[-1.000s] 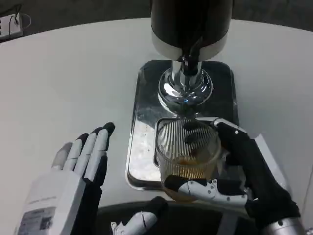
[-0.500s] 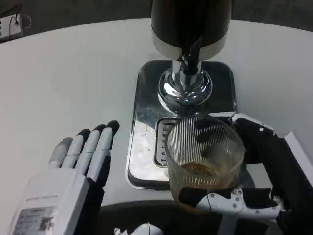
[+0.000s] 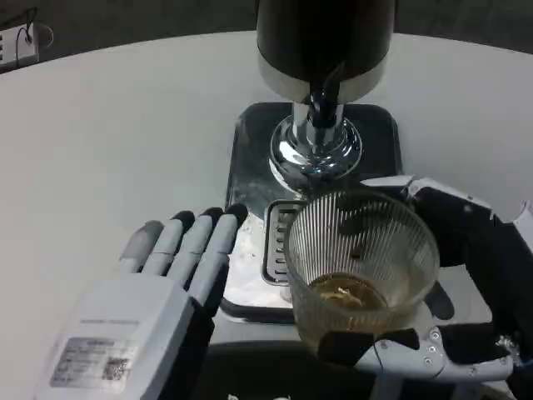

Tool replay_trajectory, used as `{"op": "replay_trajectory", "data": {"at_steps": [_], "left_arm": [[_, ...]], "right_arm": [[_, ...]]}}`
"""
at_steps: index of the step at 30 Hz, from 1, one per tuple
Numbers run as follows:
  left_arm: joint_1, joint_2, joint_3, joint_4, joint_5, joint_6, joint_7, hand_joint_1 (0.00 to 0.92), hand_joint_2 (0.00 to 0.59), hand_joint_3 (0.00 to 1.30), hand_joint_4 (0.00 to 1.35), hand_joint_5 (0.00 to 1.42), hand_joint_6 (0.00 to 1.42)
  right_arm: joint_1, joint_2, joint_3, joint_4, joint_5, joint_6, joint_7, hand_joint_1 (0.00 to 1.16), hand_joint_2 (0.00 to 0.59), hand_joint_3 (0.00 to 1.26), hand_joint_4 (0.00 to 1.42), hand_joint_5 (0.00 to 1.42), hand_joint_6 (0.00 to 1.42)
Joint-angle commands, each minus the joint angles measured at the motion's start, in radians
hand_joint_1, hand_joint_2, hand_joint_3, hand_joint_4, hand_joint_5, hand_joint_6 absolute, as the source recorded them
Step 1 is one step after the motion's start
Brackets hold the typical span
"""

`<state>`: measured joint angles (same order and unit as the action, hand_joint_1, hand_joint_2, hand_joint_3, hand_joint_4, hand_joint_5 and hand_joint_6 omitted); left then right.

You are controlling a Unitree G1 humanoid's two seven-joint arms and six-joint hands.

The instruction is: Grasp the cup under the faucet to collect the drink, then remove the cup.

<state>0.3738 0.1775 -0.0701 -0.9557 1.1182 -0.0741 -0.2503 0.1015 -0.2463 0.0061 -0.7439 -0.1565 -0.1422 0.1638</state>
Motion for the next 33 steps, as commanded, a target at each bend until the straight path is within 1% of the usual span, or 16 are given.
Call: {"op": "replay_trajectory", "data": {"at_steps": [1,7,11,13,17,23,33], "left_arm": [[-0.02,-0.01,-0.024,-0.031,0.05,-0.013,-0.065,0.0,0.008,0.0,0.0,0.0,0.0],[-0.048,-0.024,-0.035,-0.039,0.105,-0.021,-0.12,0.0,0.0,0.0,0.0,0.0,0.0],[-0.057,-0.033,-0.034,-0.034,0.119,-0.032,-0.112,0.0,0.0,0.0,0.0,0.0,0.0],[-0.061,-0.044,-0.035,-0.029,0.131,-0.035,-0.097,0.0,0.0,0.0,0.0,0.0,0.0],[-0.069,-0.066,-0.04,-0.021,0.149,-0.041,-0.079,0.0,0.0,0.0,0.0,0.0,0.0],[-0.075,-0.086,-0.052,-0.014,0.167,-0.048,-0.069,0.0,0.0,0.0,0.0,0.0,0.0],[-0.068,-0.104,-0.057,-0.009,0.173,-0.051,-0.067,0.0,0.0,0.0,0.0,0.0,0.0]], "right_arm": [[-0.006,0.003,-0.03,-0.055,0.052,-0.002,0.006,1.16,0.078,0.84,0.99,1.18,1.42],[-0.028,-0.008,-0.065,-0.074,0.07,0.008,0.02,1.16,0.076,0.85,0.99,1.18,1.42],[-0.038,-0.015,-0.077,-0.082,0.068,-0.001,0.027,1.16,0.076,0.85,0.99,1.18,1.42],[-0.04,-0.018,-0.082,-0.084,0.064,-0.007,0.031,1.16,0.076,0.85,0.99,1.18,1.42],[-0.037,-0.024,-0.086,-0.088,0.066,-0.011,0.036,1.16,0.075,0.86,0.99,1.18,1.42],[-0.037,-0.029,-0.083,-0.087,0.068,-0.011,0.037,1.16,0.08,0.86,0.99,1.18,1.42],[-0.027,-0.027,-0.082,-0.098,0.067,0.0,0.041,1.16,0.083,0.86,0.99,1.18,1.42]]}}
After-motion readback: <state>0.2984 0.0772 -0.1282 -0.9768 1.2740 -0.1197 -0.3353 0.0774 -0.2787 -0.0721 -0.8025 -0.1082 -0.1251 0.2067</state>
